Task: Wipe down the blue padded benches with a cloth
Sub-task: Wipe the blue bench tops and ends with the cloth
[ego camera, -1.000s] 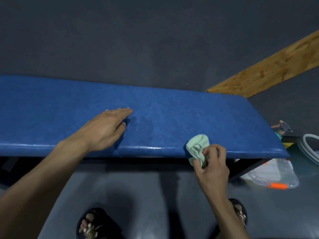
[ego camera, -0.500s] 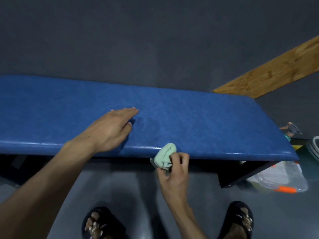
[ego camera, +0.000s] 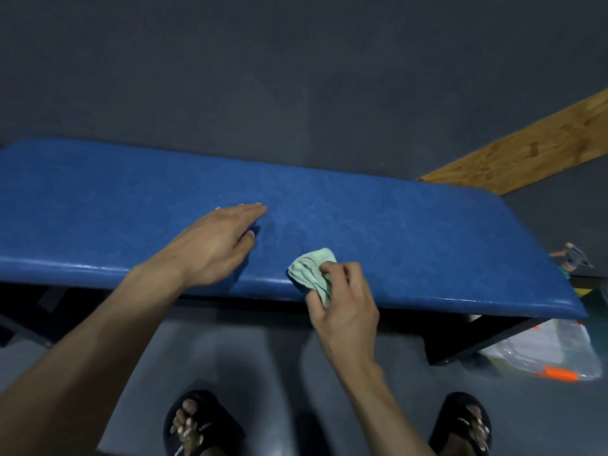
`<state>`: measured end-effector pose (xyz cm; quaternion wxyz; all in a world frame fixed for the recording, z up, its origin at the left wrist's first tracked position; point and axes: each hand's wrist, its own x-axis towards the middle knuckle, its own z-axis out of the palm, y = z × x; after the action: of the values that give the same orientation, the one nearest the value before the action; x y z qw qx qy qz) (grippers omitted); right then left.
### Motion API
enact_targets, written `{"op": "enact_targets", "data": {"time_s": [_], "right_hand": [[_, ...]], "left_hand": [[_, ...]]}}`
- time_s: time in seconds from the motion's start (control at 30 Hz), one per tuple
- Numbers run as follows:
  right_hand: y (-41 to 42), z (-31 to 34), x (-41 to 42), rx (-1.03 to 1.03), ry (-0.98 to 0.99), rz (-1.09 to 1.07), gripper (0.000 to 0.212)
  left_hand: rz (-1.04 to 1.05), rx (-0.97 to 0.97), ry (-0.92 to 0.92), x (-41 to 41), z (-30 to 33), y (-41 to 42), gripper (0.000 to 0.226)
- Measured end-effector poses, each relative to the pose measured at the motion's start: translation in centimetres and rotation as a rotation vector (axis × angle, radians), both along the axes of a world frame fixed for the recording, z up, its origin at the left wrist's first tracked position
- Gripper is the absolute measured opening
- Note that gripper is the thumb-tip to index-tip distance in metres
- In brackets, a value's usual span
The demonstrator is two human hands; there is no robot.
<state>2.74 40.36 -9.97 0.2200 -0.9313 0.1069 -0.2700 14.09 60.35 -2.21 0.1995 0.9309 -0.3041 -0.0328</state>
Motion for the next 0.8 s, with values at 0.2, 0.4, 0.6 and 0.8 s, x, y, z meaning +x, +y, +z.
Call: {"op": "enact_targets", "data": {"time_s": [0.2,0.4,0.6,0.8], "right_hand": [[-8.1,0.5,-0.3,-0.005,-0.055,0.047,0.02],[-6.7,-2.3,-0.1,-0.029,-0.022,0.003,0.049],[4.7,-3.0,2.4,-0.081,-0.042,0.149,0.046],[1.5,-2.3,2.6,-0.231,0.035,0.38,0.05]], "left_hand": [[0.014,-0.022,0.008,0.1,-0.1,0.9,0.068],[0.018,-0.021,0.017,0.3,0.0,1.2,0.069],[0.003,-0.016,-0.009,0.4,0.0,1.0,0.068],[-0.014,-0.017,0.023,0.6,-1.1,1.3,0.066]]}}
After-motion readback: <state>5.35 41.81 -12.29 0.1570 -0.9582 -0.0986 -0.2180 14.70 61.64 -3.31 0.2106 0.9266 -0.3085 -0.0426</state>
